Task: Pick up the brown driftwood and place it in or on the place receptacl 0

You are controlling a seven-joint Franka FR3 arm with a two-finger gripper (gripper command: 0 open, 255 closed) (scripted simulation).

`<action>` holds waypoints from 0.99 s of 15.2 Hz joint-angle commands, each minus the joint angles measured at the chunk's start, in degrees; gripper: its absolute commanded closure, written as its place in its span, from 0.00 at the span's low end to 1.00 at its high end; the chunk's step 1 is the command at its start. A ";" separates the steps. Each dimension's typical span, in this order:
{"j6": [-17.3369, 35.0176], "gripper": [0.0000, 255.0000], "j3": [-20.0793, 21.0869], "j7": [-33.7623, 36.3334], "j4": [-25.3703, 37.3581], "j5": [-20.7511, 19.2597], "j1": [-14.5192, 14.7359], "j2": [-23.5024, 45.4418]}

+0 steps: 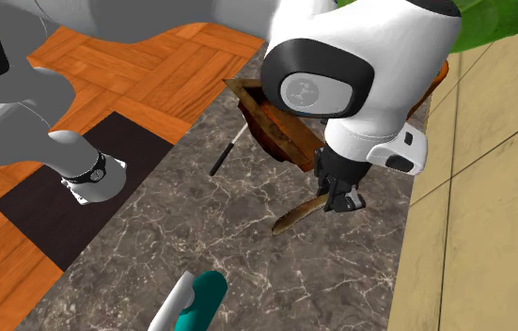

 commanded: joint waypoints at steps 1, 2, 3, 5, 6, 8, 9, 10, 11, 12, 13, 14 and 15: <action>-1.41 1.00 -0.01 -0.24 1.30 0.07 -0.03 -0.12; -2.15 1.00 0.00 -0.33 2.00 0.09 -0.02 -0.16; -2.90 1.00 0.01 -0.41 2.72 0.12 0.00 -0.19; -4.42 1.00 0.01 -0.58 4.24 0.16 0.03 -0.20; -5.19 1.00 0.02 -0.67 5.03 0.18 0.05 -0.18; -6.77 1.00 0.02 -0.84 6.71 0.21 0.09 -0.09; -7.57 1.00 0.02 -0.93 7.59 0.23 0.11 -0.02; -8.39 1.00 0.02 -1.01 8.51 0.24 0.14 0.07; -9.21 1.00 0.02 -1.10 9.45 0.25 0.16 0.19; -10.06 1.00 0.02 -1.19 10.43 0.26 0.19 0.32; -10.91 1.00 0.02 -1.28 11.45 0.27 0.21 0.48; -11.78 1.00 0.02 -1.38 12.51 0.27 0.24 0.66; -12.67 1.00 0.01 -1.47 13.61 0.28 0.27 0.87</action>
